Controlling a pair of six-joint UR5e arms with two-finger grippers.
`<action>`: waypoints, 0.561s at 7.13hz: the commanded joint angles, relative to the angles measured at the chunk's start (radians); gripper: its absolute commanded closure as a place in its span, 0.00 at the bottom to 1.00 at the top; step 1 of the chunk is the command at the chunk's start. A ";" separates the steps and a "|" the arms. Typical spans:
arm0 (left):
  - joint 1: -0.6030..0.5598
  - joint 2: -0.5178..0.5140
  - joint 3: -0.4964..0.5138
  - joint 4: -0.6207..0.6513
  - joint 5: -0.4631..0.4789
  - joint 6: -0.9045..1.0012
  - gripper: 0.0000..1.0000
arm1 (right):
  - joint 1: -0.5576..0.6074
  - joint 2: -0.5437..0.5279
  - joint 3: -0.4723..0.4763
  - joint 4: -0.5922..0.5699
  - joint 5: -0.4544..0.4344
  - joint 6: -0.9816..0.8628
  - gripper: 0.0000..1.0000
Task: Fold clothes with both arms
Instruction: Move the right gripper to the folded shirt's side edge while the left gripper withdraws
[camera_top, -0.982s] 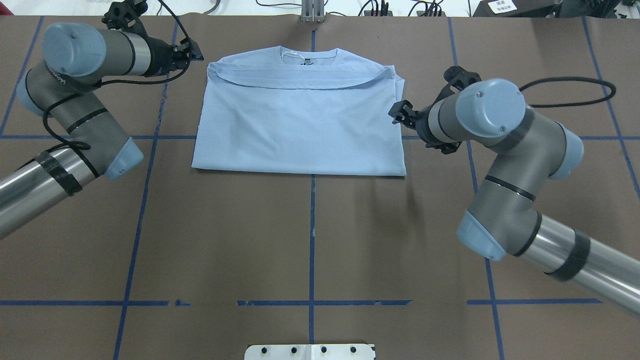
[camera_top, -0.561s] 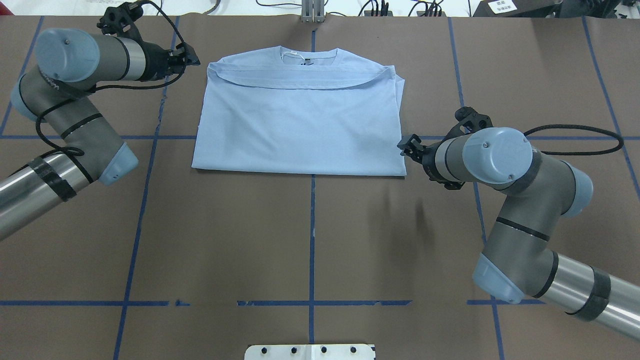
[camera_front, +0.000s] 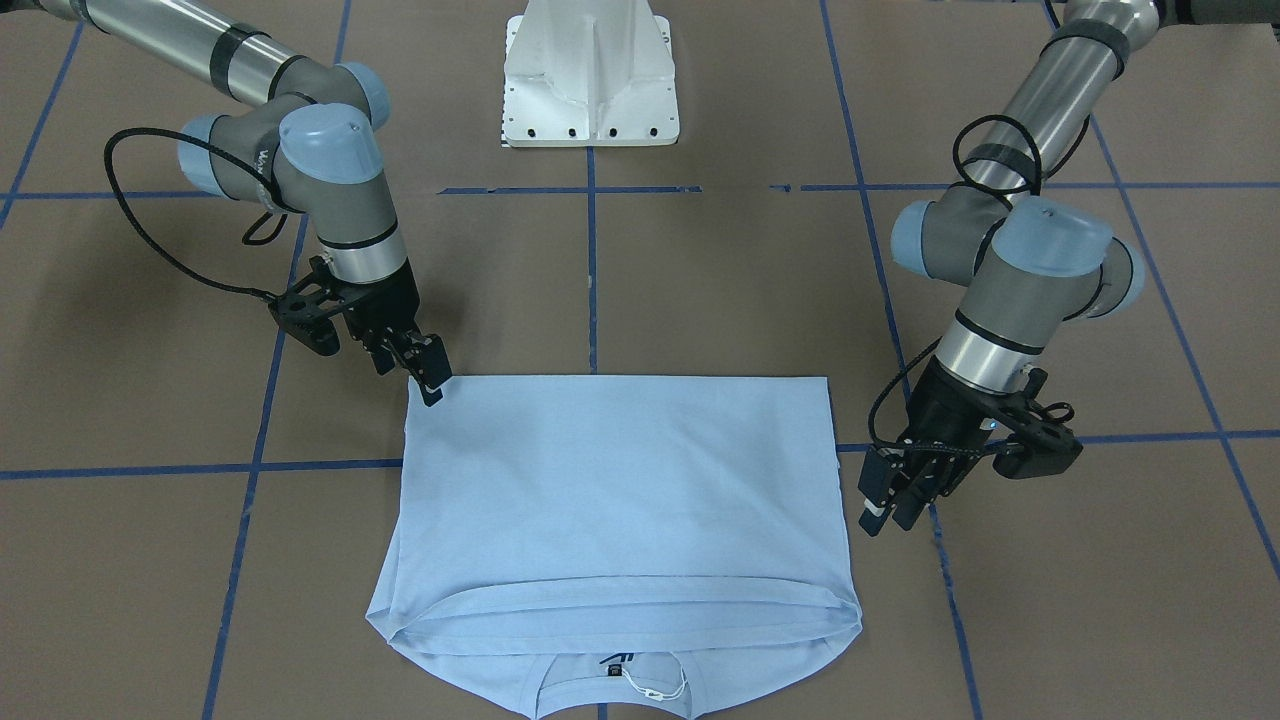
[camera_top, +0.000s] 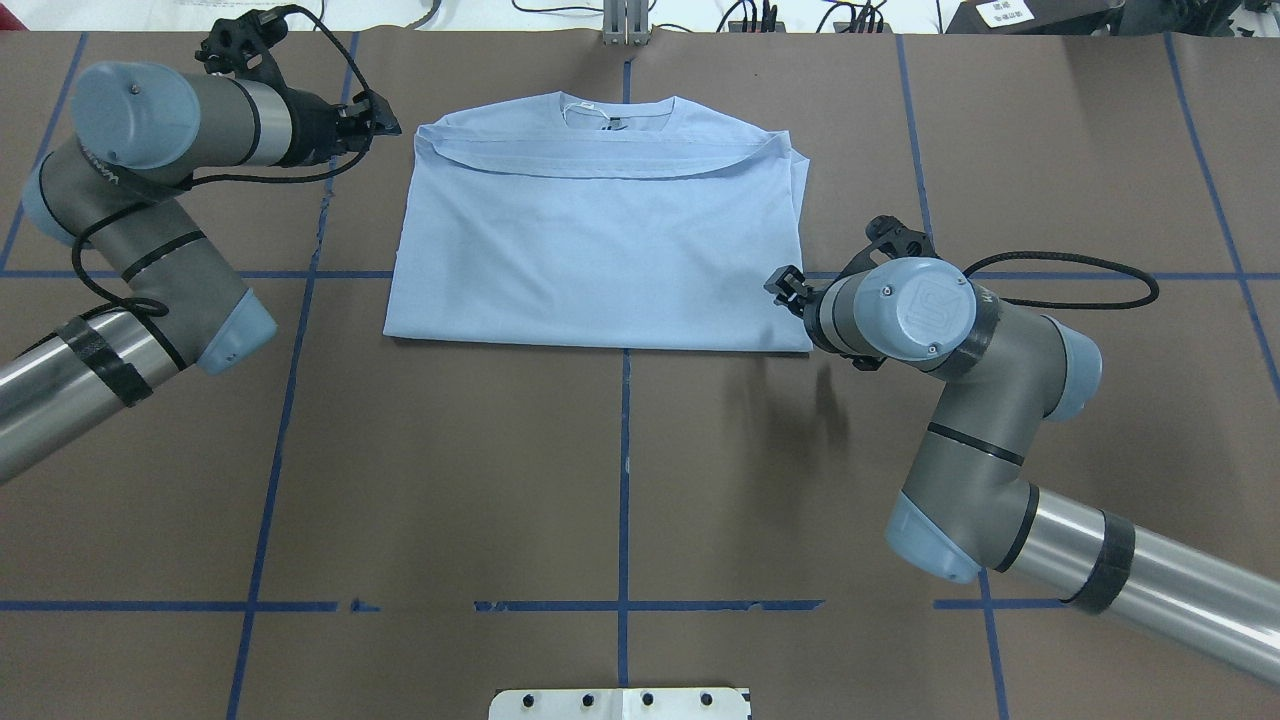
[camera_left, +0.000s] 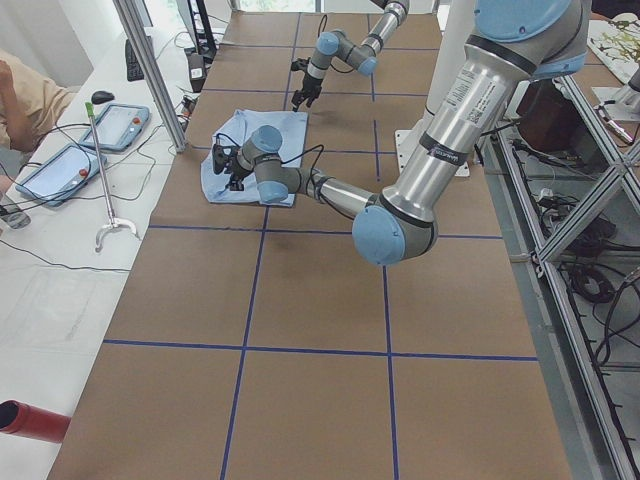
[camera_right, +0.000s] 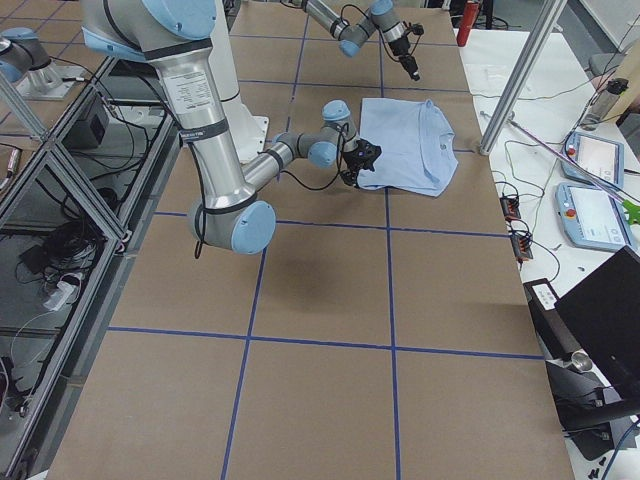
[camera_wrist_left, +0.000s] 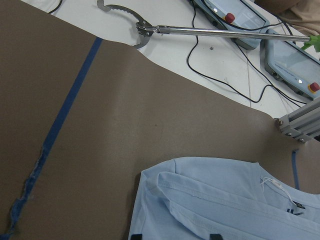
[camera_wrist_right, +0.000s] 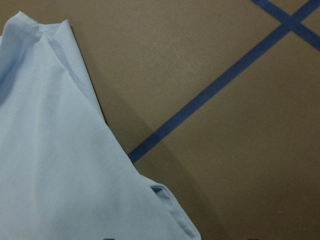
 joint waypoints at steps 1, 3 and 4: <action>0.000 0.002 0.001 0.000 0.000 0.000 0.46 | -0.002 0.004 -0.021 0.000 0.000 -0.002 0.12; 0.000 0.002 0.001 0.000 0.000 0.000 0.46 | -0.002 0.010 -0.023 0.001 0.003 0.006 0.30; 0.000 0.000 0.000 0.000 0.000 -0.002 0.46 | -0.007 0.010 -0.023 0.001 0.003 0.009 0.32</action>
